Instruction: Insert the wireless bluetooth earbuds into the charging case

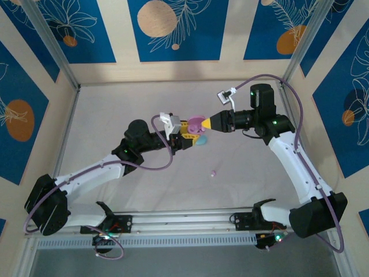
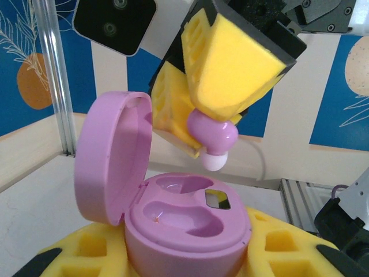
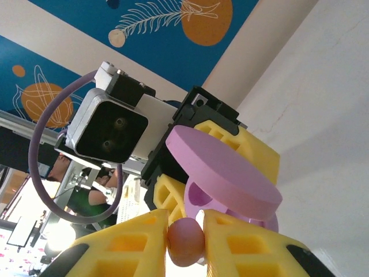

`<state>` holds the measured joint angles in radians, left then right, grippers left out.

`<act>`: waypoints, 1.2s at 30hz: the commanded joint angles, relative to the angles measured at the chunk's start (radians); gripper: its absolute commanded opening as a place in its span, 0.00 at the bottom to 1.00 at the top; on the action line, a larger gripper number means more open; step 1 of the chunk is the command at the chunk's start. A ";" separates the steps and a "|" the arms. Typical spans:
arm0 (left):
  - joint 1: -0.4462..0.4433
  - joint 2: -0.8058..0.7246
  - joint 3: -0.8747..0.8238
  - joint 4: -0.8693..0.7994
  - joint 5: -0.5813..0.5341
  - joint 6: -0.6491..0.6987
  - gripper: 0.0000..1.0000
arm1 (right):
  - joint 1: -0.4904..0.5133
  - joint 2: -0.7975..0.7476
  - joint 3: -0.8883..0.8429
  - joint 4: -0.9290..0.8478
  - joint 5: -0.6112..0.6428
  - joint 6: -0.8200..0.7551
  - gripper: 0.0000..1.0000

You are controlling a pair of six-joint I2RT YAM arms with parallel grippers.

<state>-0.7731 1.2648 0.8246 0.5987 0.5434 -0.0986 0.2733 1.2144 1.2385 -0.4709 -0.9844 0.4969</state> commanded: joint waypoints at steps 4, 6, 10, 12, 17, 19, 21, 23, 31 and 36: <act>-0.009 0.001 0.036 0.045 0.044 -0.014 0.30 | 0.007 0.000 -0.013 -0.010 0.024 -0.027 0.21; -0.009 0.000 0.036 0.048 0.046 -0.017 0.30 | 0.007 0.003 -0.015 -0.013 0.027 -0.030 0.22; -0.009 -0.001 0.034 0.056 0.047 -0.021 0.30 | 0.009 0.007 -0.019 -0.018 0.038 -0.035 0.21; -0.011 0.000 0.036 0.060 0.049 -0.024 0.30 | 0.011 0.007 -0.020 -0.016 0.040 -0.038 0.21; -0.010 0.006 0.036 0.071 0.053 -0.029 0.30 | 0.018 0.008 -0.025 -0.018 0.062 -0.042 0.22; -0.010 0.007 0.036 0.077 0.053 -0.033 0.30 | 0.022 0.007 -0.025 -0.018 0.076 -0.048 0.22; -0.010 0.008 0.036 0.082 0.054 -0.037 0.30 | 0.027 0.007 -0.028 -0.015 0.091 -0.052 0.22; -0.009 0.008 0.036 0.085 0.055 -0.039 0.30 | 0.030 0.008 -0.030 -0.011 0.101 -0.052 0.22; -0.009 0.004 0.034 0.090 0.052 -0.041 0.30 | 0.041 0.020 -0.010 -0.078 0.162 -0.085 0.29; -0.010 0.003 0.035 0.093 0.050 -0.044 0.30 | 0.041 0.017 -0.007 -0.089 0.190 -0.085 0.31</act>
<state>-0.7704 1.2804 0.8253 0.5911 0.5392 -0.1329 0.3069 1.2144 1.2266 -0.5114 -0.8623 0.4374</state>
